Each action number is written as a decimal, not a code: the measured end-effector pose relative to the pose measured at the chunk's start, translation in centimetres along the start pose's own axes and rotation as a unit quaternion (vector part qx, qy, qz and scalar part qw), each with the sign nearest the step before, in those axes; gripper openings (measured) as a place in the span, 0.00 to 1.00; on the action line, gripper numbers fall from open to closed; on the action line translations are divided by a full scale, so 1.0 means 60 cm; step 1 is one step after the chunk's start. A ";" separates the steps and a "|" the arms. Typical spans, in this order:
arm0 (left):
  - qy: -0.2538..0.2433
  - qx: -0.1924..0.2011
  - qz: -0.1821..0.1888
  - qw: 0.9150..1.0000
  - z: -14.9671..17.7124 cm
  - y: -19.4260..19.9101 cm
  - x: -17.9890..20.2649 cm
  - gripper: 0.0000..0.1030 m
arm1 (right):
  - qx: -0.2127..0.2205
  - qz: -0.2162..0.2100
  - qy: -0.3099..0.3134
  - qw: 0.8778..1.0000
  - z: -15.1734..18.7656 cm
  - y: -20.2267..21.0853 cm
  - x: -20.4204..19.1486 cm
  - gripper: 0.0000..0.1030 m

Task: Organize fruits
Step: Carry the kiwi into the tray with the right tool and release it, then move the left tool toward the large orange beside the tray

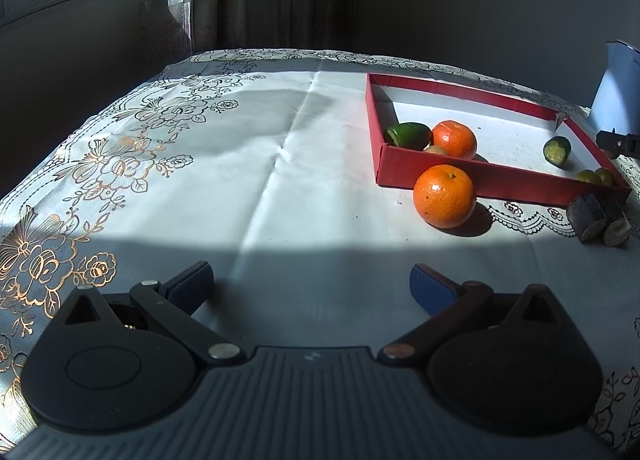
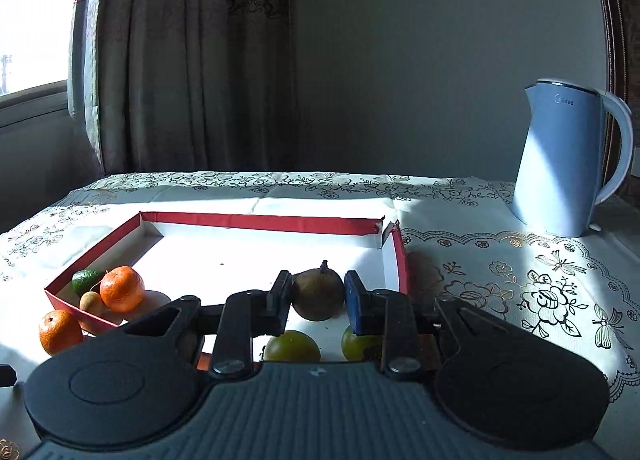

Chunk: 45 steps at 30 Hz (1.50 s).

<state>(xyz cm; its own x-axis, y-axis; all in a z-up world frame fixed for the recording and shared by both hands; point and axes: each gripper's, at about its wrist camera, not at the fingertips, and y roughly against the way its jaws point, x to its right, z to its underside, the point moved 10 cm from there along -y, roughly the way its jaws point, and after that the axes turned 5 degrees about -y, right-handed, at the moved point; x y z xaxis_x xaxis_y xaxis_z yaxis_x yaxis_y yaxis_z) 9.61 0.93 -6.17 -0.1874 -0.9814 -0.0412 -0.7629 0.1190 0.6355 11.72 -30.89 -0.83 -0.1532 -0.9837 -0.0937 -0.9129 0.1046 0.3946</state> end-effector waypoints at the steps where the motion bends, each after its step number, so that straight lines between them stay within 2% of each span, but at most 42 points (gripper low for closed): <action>1: -0.003 -0.001 -0.002 1.000 0.001 -0.001 0.001 1.00 | -0.001 0.001 -0.001 1.000 0.001 -0.005 0.003 0.27; 17: -0.008 -0.004 -0.006 1.000 0.001 -0.003 0.002 1.00 | -0.023 0.005 -0.011 1.000 0.011 -0.048 0.020 0.27; 23: -0.007 -0.003 -0.006 1.000 0.001 -0.003 0.002 1.00 | -0.022 0.002 -0.033 0.999 0.009 -0.038 0.030 0.29; 28: -0.007 -0.003 -0.005 1.000 0.001 -0.003 0.003 1.00 | -0.005 -0.008 -0.066 0.998 -0.005 0.009 0.049 0.29; 29: -0.007 -0.003 -0.005 1.000 0.001 -0.003 0.003 1.00 | -0.004 -0.009 -0.069 0.998 -0.004 0.021 0.052 0.32; 31: -0.007 -0.003 -0.005 1.000 0.001 -0.003 0.003 1.00 | 0.002 -0.007 -0.072 0.997 0.001 0.046 0.061 0.52; 32: -0.006 -0.003 -0.005 1.000 0.001 -0.003 0.003 1.00 | 0.009 -0.001 -0.074 0.997 0.005 0.062 0.069 0.71; 33: -0.006 -0.003 -0.004 1.000 0.000 -0.003 0.003 1.00 | 0.017 0.006 -0.073 0.997 0.011 0.079 0.076 0.80; 35: -0.006 -0.003 -0.004 1.000 0.000 -0.003 0.003 1.00 | 0.016 0.013 -0.070 0.997 0.024 0.100 0.089 0.80; 40: -0.007 -0.003 -0.005 1.000 0.001 -0.003 0.003 1.00 | -0.016 0.039 -0.093 0.995 0.071 0.124 0.133 0.80; 45: -0.010 -0.004 -0.007 1.000 0.002 -0.003 0.003 1.00 | -0.031 0.041 -0.107 0.993 0.102 0.125 0.145 0.80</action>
<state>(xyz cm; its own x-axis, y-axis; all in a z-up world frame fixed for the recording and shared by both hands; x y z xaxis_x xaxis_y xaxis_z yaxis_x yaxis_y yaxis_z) 9.63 0.75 -6.37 -0.1888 -0.9799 -0.0651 -0.7605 0.1039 0.6409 1.20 -37.80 -4.25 -0.3082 -0.9182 -0.2487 -0.8699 0.1662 0.4643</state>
